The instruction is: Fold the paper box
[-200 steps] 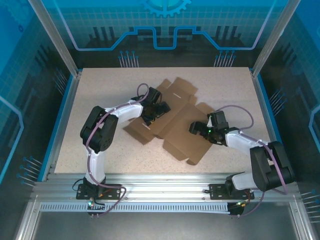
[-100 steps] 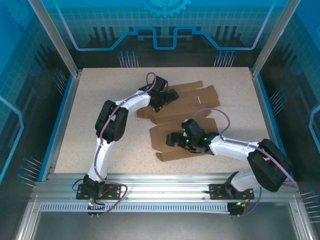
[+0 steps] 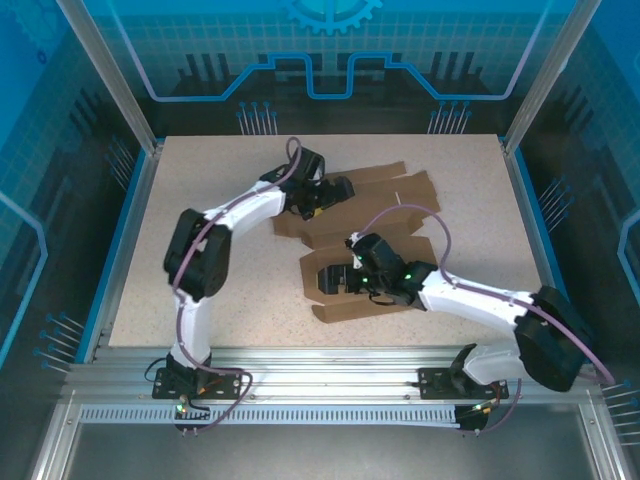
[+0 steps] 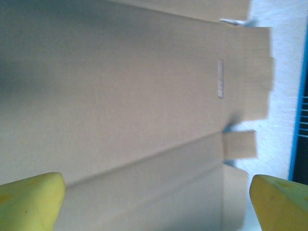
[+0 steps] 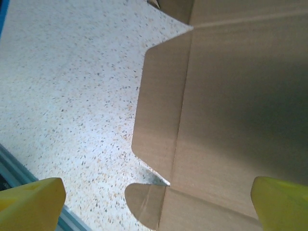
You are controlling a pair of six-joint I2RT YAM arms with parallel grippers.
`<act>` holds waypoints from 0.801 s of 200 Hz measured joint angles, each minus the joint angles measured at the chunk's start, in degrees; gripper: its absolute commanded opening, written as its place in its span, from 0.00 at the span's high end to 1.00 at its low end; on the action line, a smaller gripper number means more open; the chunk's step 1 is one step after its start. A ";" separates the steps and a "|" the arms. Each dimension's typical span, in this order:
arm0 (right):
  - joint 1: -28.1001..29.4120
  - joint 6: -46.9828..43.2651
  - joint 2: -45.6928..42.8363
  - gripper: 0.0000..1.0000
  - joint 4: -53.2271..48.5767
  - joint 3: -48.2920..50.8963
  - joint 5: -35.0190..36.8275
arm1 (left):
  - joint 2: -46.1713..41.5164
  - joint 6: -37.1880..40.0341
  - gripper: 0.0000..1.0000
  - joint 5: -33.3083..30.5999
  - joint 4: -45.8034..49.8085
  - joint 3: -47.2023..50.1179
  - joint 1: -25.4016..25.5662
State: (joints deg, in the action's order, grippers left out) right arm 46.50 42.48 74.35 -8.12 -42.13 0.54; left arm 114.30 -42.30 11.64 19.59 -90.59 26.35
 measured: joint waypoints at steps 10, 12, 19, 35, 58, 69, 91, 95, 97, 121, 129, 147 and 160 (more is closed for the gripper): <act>-1.09 -1.29 -2.69 0.00 -2.14 0.00 0.48 | -6.14 0.74 0.01 -0.44 -0.15 3.74 0.00; -1.33 -1.53 -3.21 0.00 -2.62 0.00 0.52 | -7.23 0.85 0.01 -0.57 -0.22 4.50 0.00; -2.38 -2.16 -4.96 0.00 -3.98 0.00 0.74 | -11.50 1.22 0.01 -0.98 -0.26 7.06 0.00; -5.75 -3.39 -9.53 0.00 -7.52 0.02 1.01 | -19.67 2.03 0.01 -1.55 -0.31 12.26 0.00; -12.33 -4.85 -14.73 0.00 -12.11 0.02 0.57 | -29.33 2.21 0.01 -2.14 0.07 20.39 -0.26; -14.93 -5.53 -15.63 0.00 -14.27 0.02 0.28 | -32.52 2.19 0.01 -2.16 0.35 24.37 -0.66; -17.84 -6.80 -14.75 0.00 -18.12 0.02 -0.59 | -37.20 2.14 0.01 -2.05 1.16 31.95 -2.34; -18.14 -6.95 -14.38 0.00 -18.73 0.02 -0.72 | -37.83 2.14 0.01 -1.97 1.14 33.11 -2.71; -18.18 -7.02 -14.23 0.00 -18.91 0.04 -0.81 | -38.25 2.10 0.01 -1.92 1.18 33.73 -2.95; -18.47 -7.43 -12.66 0.00 -19.28 1.53 -1.53 | -41.90 2.03 0.01 -1.27 1.03 38.80 -5.70; -18.47 -7.43 -12.44 0.00 -19.30 2.49 -1.62 | -42.49 2.23 0.01 -1.16 0.68 39.39 -6.54; -18.47 -7.63 -12.33 0.00 -19.45 4.02 -1.60 | -42.62 3.04 0.01 -0.79 -0.92 39.43 -7.72; -18.47 -8.22 -12.35 0.00 -19.47 4.33 -1.60 | -42.36 3.89 0.01 -0.74 -2.40 39.43 -8.15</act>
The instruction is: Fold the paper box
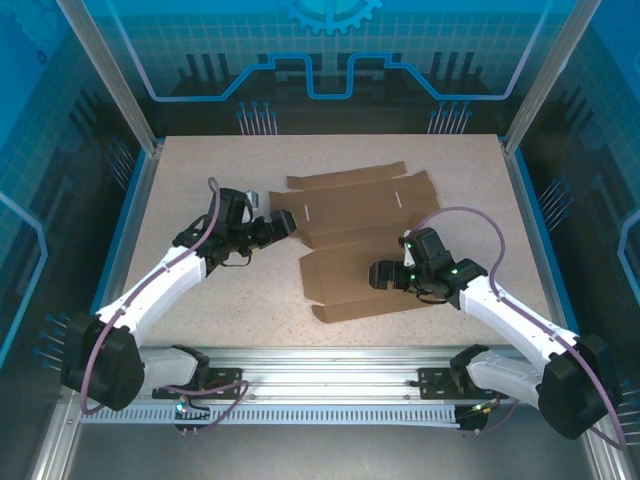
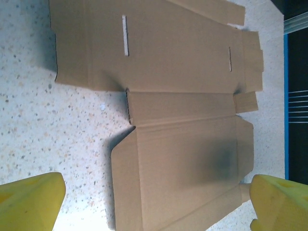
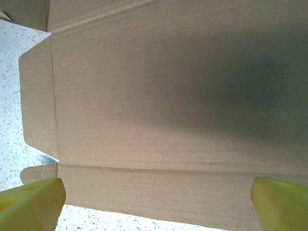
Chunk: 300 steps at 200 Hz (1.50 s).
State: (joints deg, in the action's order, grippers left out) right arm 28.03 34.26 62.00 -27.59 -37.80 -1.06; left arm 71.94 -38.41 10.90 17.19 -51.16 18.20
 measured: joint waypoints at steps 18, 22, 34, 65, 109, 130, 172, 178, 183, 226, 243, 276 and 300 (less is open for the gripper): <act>0.00 -0.72 0.13 0.00 -0.61 -0.31 -0.26 | 0.85 1.29 0.01 -0.09 -2.93 -0.02 -0.22; -0.02 -0.74 0.26 0.00 -1.07 -0.59 -0.44 | 1.05 1.53 0.01 -0.11 -3.58 -0.02 -0.22; -0.04 -0.87 1.01 0.00 -2.58 -1.99 -1.05 | 1.75 2.49 0.01 -0.22 -4.22 -0.48 -0.22; 0.48 -0.85 1.16 0.00 -2.58 -4.22 -1.25 | 5.75 3.02 0.01 -0.44 -4.28 -4.44 -0.22; 2.03 -0.76 -1.73 0.00 -3.06 -3.37 -0.68 | 6.75 4.09 0.01 0.81 -5.86 -3.32 -0.20; 2.01 -1.14 -1.77 0.00 -4.37 -3.37 -0.22 | 5.29 4.07 0.01 0.42 -5.64 -2.27 0.57; 0.68 -1.40 -1.77 0.00 -3.13 0.11 -0.48 | 1.51 2.32 0.01 1.22 -8.11 2.82 2.23; 0.48 -1.62 -1.64 0.00 -2.80 0.59 -0.55 | 1.55 2.10 0.01 1.18 -8.35 3.23 2.23; 0.33 -1.79 -1.53 0.00 -2.64 0.72 -0.66 | 1.55 1.95 0.01 1.16 -8.48 3.41 2.21; -1.01 -2.36 3.45 0.00 1.64 3.02 -1.36 | 3.21 1.95 0.01 0.98 -9.16 3.32 2.23; -1.20 -2.34 5.25 0.00 2.36 3.43 -1.66 | 4.17 1.95 0.01 1.03 -9.27 3.30 2.23; -1.22 -2.38 7.41 0.00 3.87 3.48 -2.47 | 4.87 1.95 0.01 1.44 -11.72 3.87 2.43; -1.20 -2.36 8.81 0.00 4.31 3.50 -2.80 | 6.99 1.84 0.01 0.70 -13.29 4.44 2.97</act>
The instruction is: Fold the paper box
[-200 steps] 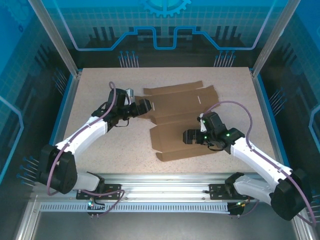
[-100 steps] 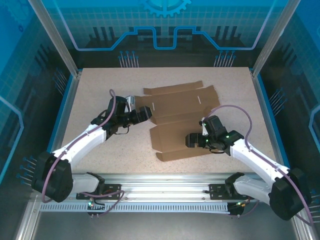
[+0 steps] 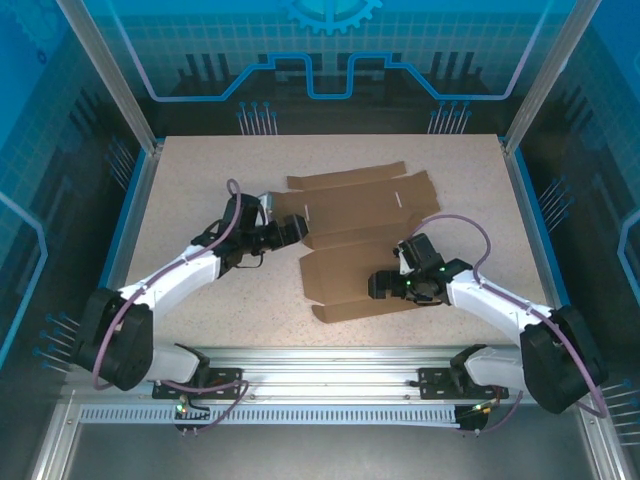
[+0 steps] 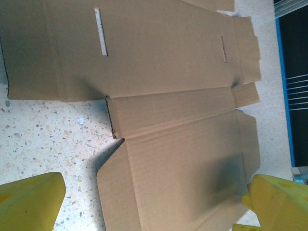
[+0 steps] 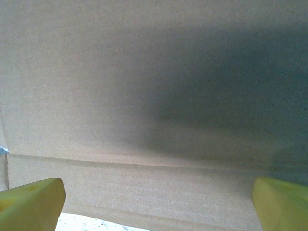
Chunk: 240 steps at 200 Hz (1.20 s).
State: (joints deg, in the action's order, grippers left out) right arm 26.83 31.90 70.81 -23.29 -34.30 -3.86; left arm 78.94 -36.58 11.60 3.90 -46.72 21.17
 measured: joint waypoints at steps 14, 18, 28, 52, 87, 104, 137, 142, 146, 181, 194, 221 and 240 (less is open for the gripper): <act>0.17 0.24 0.68 0.00 0.96 0.22 -0.50 | 1.14 -0.17 0.00 -0.42 -0.46 0.55 0.02; 0.31 0.48 0.83 0.00 1.18 0.26 -0.66 | 1.33 -0.35 0.01 -0.50 -0.61 0.76 0.00; 1.27 1.22 1.22 0.00 1.97 0.52 -0.59 | 1.60 -0.46 0.01 -0.81 -0.74 1.14 0.02; 5.31 3.39 2.97 0.00 4.07 0.70 -0.39 | 2.03 -0.50 0.01 -0.85 -1.18 1.20 0.02; 10.60 7.06 5.84 0.00 8.20 0.13 0.94 | 2.89 -0.50 0.01 -1.01 -1.46 1.27 0.42; 12.87 8.22 7.19 0.00 9.53 -0.81 0.44 | 2.75 -0.35 0.01 -1.27 -1.14 1.27 0.66; 16.00 8.59 7.74 0.00 10.49 -2.34 -1.16 | 0.46 0.11 0.01 -1.68 0.94 1.84 0.76; 16.04 8.41 7.43 0.00 10.19 -2.58 -1.11 | 0.02 0.11 0.01 -1.77 1.27 1.90 0.76; 16.02 8.28 6.97 0.00 9.86 -2.75 -1.07 | -0.28 0.09 0.01 -1.88 1.73 1.90 0.76; 13.29 5.90 2.45 0.00 6.25 -4.98 -0.72 | -1.42 0.09 0.01 -3.41 5.16 1.66 0.76; 10.75 4.66 2.27 0.00 5.44 -6.19 -0.42 | -1.42 0.11 0.01 -3.45 6.12 1.25 0.76; 7.32 1.84 3.48 0.01 2.43 -9.05 1.77 | 0.68 0.98 0.01 -3.39 6.80 -1.05 0.76; 5.25 -0.28 4.13 0.11 1.27 -10.23 1.97 | 5.14 2.34 0.07 -3.61 8.96 -5.46 0.76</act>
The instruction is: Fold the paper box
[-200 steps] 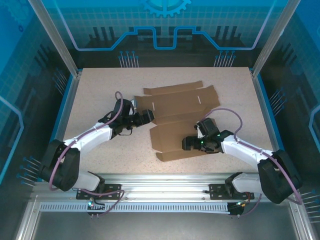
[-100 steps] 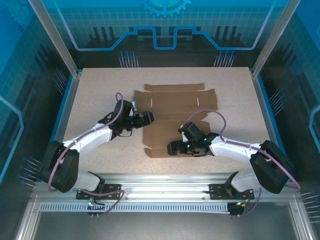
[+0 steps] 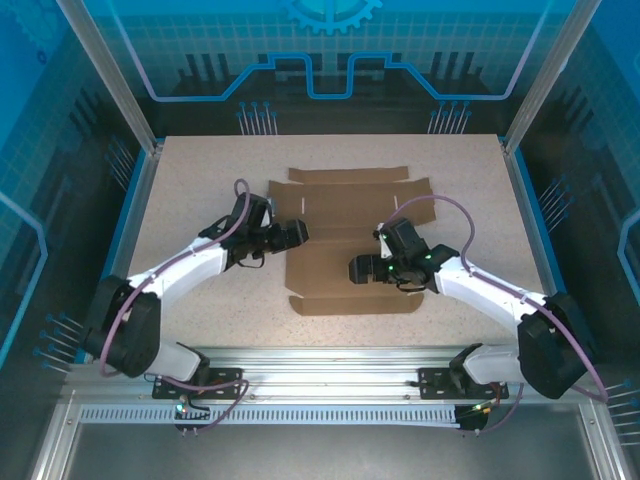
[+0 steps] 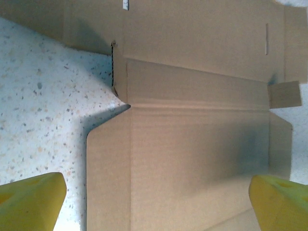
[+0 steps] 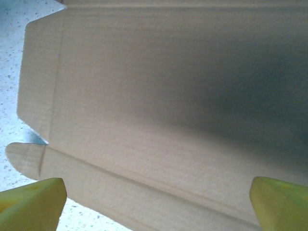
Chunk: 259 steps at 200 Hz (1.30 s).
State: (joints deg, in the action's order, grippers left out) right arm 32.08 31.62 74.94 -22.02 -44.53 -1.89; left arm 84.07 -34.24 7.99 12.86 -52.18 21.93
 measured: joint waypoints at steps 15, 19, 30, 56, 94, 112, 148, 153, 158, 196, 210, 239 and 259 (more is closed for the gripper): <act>-3.39 -1.57 0.13 0.19 -0.37 -0.22 -1.25 | 3.72 1.40 0.15 -0.44 1.36 -3.48 -0.02; -4.39 -2.03 0.13 0.21 -0.48 -0.24 -1.55 | 4.48 1.66 0.16 -0.57 1.49 -4.11 -0.02; -7.61 -3.21 0.26 0.29 -1.09 -0.61 -2.43 | 6.56 2.38 0.18 -0.63 2.10 -5.81 -0.22; -13.97 -6.60 1.64 0.39 -2.01 -3.19 -4.68 | 11.54 3.52 0.23 -0.63 4.39 -10.38 -0.83; -23.04 -9.11 5.38 0.42 -1.95 -6.16 -8.70 | 18.36 5.27 0.32 -0.66 6.05 -16.52 -1.60; -25.38 -9.68 5.42 0.42 -1.97 -6.54 -10.10 | 20.46 5.88 0.41 -0.37 6.43 -17.66 -1.95; -25.77 -10.27 5.29 0.44 -1.95 -6.58 -13.00 | 23.71 5.68 0.53 2.47 6.38 -18.23 -2.95; -25.73 -10.27 5.27 0.44 -1.90 -6.58 -13.53 | 24.04 5.70 0.57 2.78 6.36 -18.29 -2.99; -25.59 -10.27 5.25 0.44 -1.55 -6.40 -13.81 | 24.30 5.79 0.59 3.02 6.36 -18.29 -3.06; -21.20 -9.20 4.48 0.45 1.25 -1.18 -14.97 | 24.57 5.90 0.73 4.28 6.16 -18.23 -3.08; -19.02 -8.50 4.46 0.45 2.19 1.14 -15.06 | 24.33 6.19 0.73 4.37 6.12 -17.84 -3.08; -14.40 -6.75 4.46 0.47 4.20 5.03 -14.78 | 23.65 6.88 0.73 4.33 6.34 -17.03 -3.08; -11.65 -5.60 4.48 0.48 5.49 7.06 -14.19 | 23.41 7.23 0.58 3.39 6.40 -17.03 -3.08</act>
State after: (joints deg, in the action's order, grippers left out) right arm 20.43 26.02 79.42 -16.53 -37.47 -16.08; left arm 107.48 -27.00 11.38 19.27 -69.21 18.85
